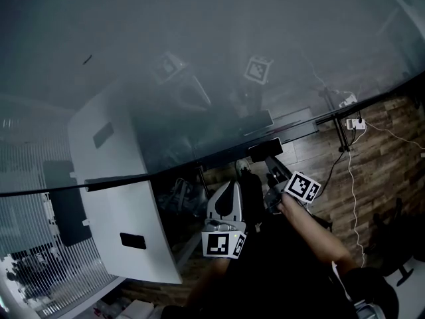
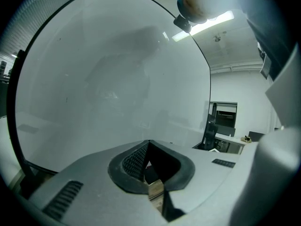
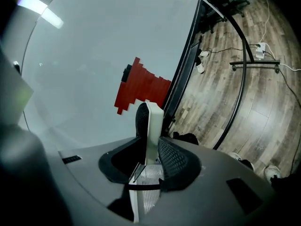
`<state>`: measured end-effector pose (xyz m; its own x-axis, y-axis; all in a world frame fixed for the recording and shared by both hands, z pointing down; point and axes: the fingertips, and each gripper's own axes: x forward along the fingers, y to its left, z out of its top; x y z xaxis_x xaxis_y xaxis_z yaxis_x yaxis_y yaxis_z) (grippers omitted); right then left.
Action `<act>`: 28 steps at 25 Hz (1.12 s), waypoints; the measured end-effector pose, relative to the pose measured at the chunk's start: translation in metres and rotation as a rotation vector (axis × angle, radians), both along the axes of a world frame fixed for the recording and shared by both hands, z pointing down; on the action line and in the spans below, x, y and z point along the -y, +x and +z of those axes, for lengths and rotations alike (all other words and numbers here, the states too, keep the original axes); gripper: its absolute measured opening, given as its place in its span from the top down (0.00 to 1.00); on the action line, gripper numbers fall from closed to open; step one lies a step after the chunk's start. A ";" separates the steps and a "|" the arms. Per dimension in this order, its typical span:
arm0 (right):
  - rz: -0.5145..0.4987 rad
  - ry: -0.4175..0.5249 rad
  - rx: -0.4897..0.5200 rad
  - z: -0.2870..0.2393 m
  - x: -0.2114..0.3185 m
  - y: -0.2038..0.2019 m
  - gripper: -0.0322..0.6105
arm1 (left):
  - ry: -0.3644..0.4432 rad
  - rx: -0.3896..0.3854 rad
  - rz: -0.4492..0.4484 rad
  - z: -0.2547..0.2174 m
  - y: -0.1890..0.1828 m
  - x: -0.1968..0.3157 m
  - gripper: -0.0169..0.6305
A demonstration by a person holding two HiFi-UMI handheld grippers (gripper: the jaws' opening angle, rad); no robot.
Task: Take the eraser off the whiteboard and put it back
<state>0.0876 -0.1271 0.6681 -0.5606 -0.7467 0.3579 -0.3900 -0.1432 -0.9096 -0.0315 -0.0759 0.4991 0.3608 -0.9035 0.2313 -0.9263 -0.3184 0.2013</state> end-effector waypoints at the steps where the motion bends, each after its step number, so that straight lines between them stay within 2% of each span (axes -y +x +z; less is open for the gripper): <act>1: 0.001 -0.001 0.004 0.001 0.001 0.000 0.76 | -0.001 -0.001 -0.001 0.000 0.000 0.001 0.97; 28: 0.075 -0.055 0.119 0.011 0.015 -0.008 0.75 | -0.017 -0.013 -0.016 0.008 -0.013 0.007 0.97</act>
<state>0.0800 -0.1417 0.6788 -0.5453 -0.7691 0.3333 -0.2660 -0.2183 -0.9389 -0.0441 -0.0825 0.5067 0.3496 -0.9052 0.2416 -0.9284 -0.3002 0.2188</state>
